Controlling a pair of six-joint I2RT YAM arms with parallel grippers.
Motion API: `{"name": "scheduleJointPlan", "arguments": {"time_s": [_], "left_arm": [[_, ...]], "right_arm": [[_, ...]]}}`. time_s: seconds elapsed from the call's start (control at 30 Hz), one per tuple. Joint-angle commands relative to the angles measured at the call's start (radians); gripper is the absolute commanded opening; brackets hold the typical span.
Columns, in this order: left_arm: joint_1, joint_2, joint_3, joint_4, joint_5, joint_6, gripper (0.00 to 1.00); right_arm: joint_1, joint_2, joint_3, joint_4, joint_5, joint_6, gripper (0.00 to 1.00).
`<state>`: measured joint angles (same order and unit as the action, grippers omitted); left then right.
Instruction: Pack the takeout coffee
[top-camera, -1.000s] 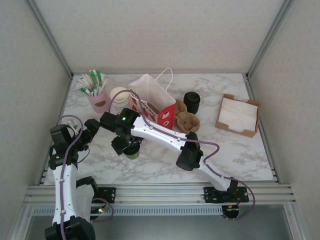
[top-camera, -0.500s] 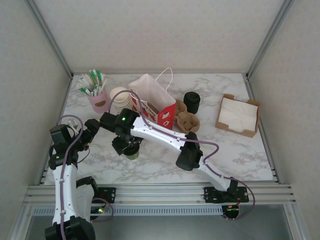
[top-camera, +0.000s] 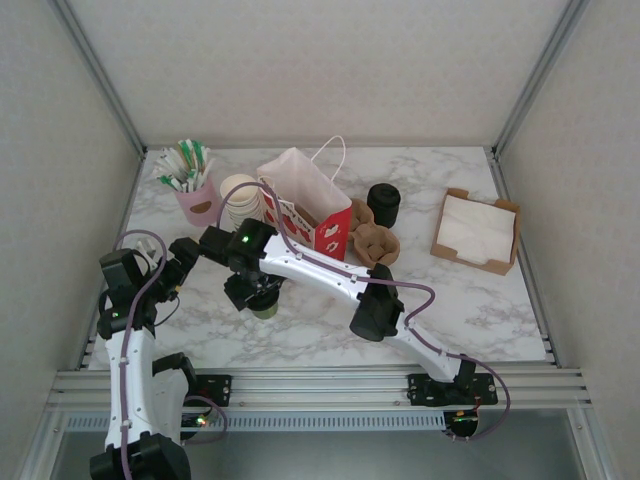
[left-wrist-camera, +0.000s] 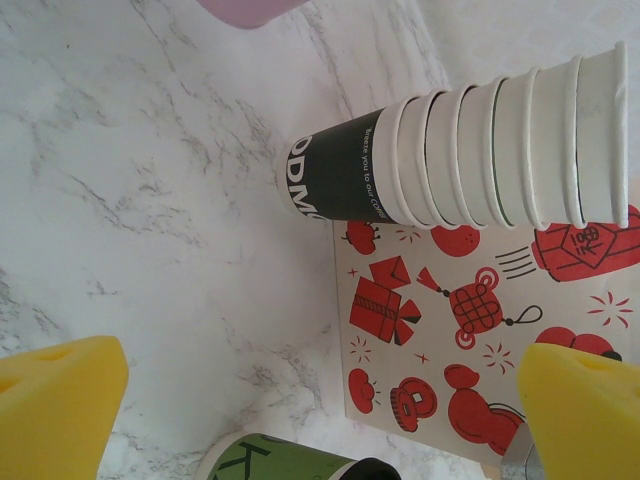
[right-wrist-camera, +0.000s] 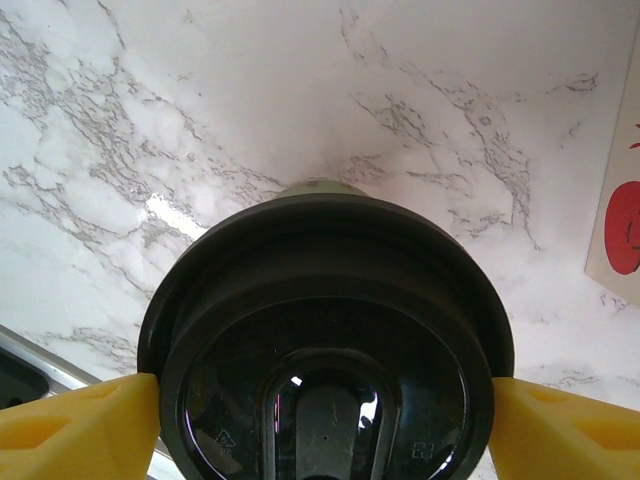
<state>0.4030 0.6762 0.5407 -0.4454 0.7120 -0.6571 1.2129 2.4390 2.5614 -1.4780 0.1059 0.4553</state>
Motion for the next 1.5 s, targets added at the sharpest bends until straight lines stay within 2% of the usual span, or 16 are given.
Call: {"name": "scheduleJointPlan", "arguments": {"time_s": [0.0,0.2,0.93,1.2,1.47], "left_arm": [[0.011,-0.010,-0.012,0.024,0.023,0.017,1.00],[0.011,-0.009,-0.012,0.026,0.023,0.017,1.00],[0.011,-0.009,-0.014,0.029,0.026,0.018,1.00],[0.011,-0.007,-0.016,0.030,0.025,0.019,1.00],[0.011,-0.007,-0.015,0.032,0.030,0.019,1.00]], "right_arm": [[-0.006,0.020,0.030,-0.015,0.026,-0.011,0.82],[-0.006,0.016,0.041,-0.026,0.045,-0.006,0.85],[0.000,0.035,0.043,-0.019,0.057,-0.003,0.84],[-0.001,0.025,0.042,-0.019,0.060,-0.002,0.77],[0.004,-0.037,0.005,-0.014,0.041,0.011,0.75]]}}
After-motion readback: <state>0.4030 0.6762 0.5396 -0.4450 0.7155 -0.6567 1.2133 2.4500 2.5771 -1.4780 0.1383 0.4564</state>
